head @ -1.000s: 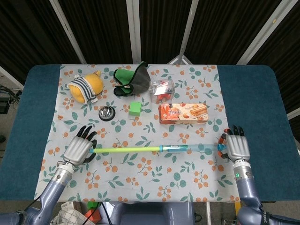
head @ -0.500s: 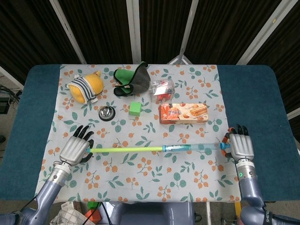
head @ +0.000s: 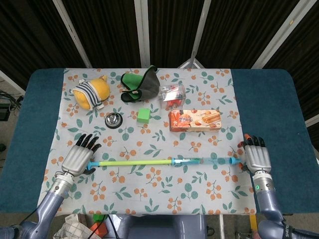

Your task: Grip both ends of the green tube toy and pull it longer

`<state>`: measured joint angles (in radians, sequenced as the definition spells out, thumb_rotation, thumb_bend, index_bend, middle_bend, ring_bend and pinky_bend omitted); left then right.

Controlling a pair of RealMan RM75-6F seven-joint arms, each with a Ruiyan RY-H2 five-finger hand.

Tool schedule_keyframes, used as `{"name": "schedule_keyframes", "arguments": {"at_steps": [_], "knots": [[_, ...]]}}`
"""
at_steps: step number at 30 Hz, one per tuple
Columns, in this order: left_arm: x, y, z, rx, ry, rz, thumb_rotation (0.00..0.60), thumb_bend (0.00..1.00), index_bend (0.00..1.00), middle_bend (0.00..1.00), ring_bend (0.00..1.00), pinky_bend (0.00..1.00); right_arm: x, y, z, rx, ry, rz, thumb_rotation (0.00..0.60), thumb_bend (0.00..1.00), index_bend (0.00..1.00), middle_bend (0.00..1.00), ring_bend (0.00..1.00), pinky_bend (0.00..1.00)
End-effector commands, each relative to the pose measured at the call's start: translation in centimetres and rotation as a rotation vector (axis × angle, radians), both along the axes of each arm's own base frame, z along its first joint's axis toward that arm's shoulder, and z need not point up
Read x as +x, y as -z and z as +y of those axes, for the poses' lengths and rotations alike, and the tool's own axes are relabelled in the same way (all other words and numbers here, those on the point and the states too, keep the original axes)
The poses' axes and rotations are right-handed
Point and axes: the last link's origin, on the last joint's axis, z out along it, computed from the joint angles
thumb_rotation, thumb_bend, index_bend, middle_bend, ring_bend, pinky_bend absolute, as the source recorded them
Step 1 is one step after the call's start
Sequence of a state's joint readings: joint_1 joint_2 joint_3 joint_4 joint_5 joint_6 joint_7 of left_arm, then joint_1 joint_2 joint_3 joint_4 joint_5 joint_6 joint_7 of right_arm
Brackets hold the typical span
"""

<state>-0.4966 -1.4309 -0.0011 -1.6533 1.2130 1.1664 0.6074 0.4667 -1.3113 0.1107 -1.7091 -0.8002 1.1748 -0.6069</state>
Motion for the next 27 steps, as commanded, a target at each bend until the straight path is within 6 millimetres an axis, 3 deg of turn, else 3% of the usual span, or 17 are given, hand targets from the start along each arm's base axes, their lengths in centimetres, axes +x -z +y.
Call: {"name": "schedule_keyframes", "arguments": {"at_steps": [1,7,12,19,27], "knots": [[0.1,0.0,-0.1,0.003,-0.002,-0.007,0.600,0.08,0.06,0.01,0.00,0.00,0.3,-0.1,0.1,0.011,-0.002,-0.001,0.600,0.31,0.00,0.00,0.00,0.00],[0.0,-1.1,-0.6,0.033,-0.021,-0.045,0.600,0.08,0.07,0.01,0.00,0.00,0.7,-0.8,0.5,-0.007,-0.011,-0.031,0.600,0.31,0.00,0.00,0.00,0.00],[-1.0,-3.8,-2.2,0.090,-0.054,-0.122,0.600,0.09,0.08,0.00,0.00,0.00,0.5,-2.7,2.0,-0.038,-0.043,-0.060,0.600,0.31,0.00,0.00,0.00,0.00],[-4.2,-9.3,-6.9,0.183,-0.080,-0.175,0.600,0.09,0.07,0.00,0.00,0.00,-1.4,-6.9,6.9,-0.113,-0.131,-0.058,0.600,0.31,0.00,0.00,0.00,0.00],[-8.0,-13.7,-11.4,0.290,-0.127,-0.216,0.600,0.09,0.05,0.00,0.00,0.00,-4.1,-10.3,11.5,-0.233,-0.211,-0.012,0.600,0.31,0.00,0.00,0.00,0.00]]}}
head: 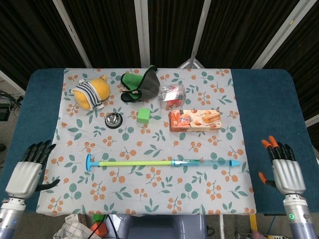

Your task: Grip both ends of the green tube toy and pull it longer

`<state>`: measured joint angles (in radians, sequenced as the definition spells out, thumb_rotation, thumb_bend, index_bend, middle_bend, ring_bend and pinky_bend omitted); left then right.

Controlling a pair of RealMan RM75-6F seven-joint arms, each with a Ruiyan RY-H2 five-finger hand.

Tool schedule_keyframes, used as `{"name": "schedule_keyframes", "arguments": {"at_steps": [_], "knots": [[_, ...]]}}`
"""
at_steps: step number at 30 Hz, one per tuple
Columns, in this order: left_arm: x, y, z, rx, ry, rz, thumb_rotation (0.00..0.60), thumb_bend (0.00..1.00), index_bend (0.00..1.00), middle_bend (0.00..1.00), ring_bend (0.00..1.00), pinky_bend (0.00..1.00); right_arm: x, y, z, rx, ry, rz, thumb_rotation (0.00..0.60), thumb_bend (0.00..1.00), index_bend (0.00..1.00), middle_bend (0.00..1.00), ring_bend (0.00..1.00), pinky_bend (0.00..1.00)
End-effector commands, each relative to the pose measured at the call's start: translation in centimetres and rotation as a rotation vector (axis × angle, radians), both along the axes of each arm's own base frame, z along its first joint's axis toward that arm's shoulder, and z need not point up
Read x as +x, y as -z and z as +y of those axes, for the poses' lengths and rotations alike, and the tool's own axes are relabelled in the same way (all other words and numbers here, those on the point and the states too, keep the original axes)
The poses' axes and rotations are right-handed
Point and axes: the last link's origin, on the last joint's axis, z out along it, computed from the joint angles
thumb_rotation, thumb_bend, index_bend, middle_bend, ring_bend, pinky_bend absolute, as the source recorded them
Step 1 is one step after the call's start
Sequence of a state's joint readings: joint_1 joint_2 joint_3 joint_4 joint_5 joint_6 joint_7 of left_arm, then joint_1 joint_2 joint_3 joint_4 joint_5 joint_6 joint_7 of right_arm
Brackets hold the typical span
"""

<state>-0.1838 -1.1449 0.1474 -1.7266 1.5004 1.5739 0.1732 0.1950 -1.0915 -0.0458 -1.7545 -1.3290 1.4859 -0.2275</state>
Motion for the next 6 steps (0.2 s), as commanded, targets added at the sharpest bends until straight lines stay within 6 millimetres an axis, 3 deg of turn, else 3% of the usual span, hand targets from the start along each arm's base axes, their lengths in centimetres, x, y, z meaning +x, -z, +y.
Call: {"name": "schedule_keyframes", "arguments": {"at_steps": [1,6], "knots": [[-2.0,-2.5,-2.3,0.049,-0.025,0.011,0.600,0.09,0.05,0.00,0.00,0.00,-2.0,-2.0,3.2,-0.053,-0.017,0.048,0.600,0.31,0.00,0.00,0.00,0.00],[-3.1,-4.3,-3.9,0.100,-0.042,-0.030,0.600,0.09,0.05,0.00,0.00,0.00,-2.6,-2.8,3.7,-0.135,-0.022,0.023,0.600,0.31,0.00,0.00,0.00,0.00]]}}
